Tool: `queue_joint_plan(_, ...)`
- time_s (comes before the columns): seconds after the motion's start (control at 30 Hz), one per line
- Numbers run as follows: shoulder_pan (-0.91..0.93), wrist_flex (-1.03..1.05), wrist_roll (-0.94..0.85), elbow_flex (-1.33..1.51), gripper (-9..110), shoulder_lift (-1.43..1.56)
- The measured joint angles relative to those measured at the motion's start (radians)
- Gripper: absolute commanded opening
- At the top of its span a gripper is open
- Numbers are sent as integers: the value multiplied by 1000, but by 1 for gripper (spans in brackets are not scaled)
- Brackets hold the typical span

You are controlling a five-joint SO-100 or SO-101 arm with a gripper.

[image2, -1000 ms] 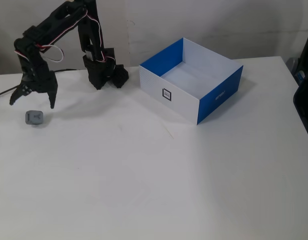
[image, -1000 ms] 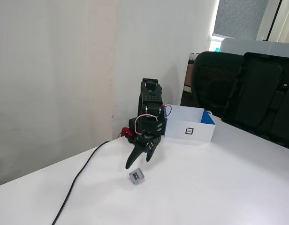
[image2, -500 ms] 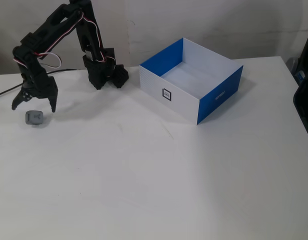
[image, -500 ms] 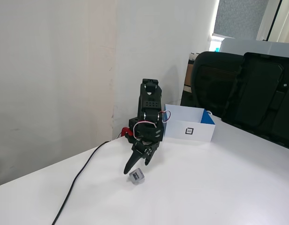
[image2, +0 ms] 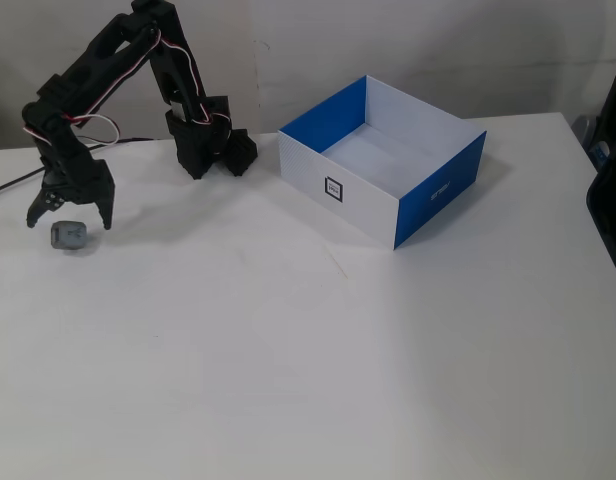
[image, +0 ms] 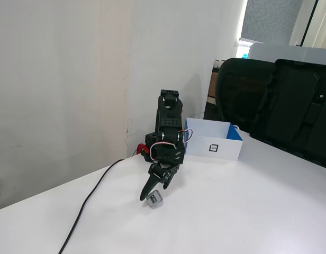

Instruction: Grasp the gray block and put it in the box.

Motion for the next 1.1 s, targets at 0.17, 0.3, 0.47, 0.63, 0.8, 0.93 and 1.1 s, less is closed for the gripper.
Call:
queue_joint_plan(0.17, 15, 0, 0, -21, 41, -14)
queue_joint_plan(0.3, 11, 0, -2, -35, 39, -37)
queue_joint_plan(0.47, 12, -2, -2, -48, 33, -46)
queue_joint_plan(0.63, 12, 17, -12, -66, 19, -46)
queue_joint_plan(0.8, 12, 38, -29, -95, 5, -78)
queue_joint_plan(0.93, 12, 69, -38, -143, 0, -118)
queue_joint_plan(1.1, 12, 92, -40, -175, 0, -140)
